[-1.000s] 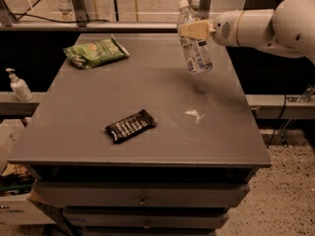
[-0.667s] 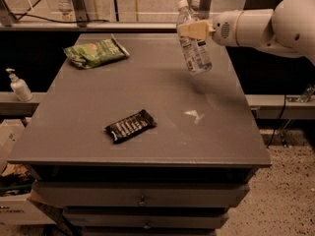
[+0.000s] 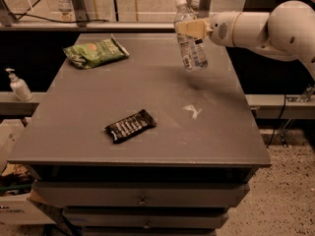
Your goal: Place blue plastic bottle upright
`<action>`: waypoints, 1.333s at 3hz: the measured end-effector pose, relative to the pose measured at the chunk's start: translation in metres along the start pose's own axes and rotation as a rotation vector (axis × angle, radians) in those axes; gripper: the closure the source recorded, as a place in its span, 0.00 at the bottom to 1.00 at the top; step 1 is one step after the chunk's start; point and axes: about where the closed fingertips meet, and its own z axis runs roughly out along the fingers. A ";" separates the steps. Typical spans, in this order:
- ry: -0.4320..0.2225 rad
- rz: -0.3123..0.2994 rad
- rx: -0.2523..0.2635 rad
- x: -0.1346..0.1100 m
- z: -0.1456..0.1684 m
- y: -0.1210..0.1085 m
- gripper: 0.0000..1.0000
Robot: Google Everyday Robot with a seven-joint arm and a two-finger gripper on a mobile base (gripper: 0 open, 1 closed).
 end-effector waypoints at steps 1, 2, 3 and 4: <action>-0.087 -0.007 -0.007 -0.002 0.002 -0.014 1.00; -0.190 -0.041 -0.010 -0.007 -0.003 -0.024 1.00; -0.280 -0.092 -0.029 -0.011 -0.012 -0.026 1.00; -0.342 -0.148 -0.060 -0.008 -0.019 -0.024 1.00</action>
Offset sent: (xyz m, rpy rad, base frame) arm 0.0194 -0.0371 0.0101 0.1644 -0.2921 -0.0378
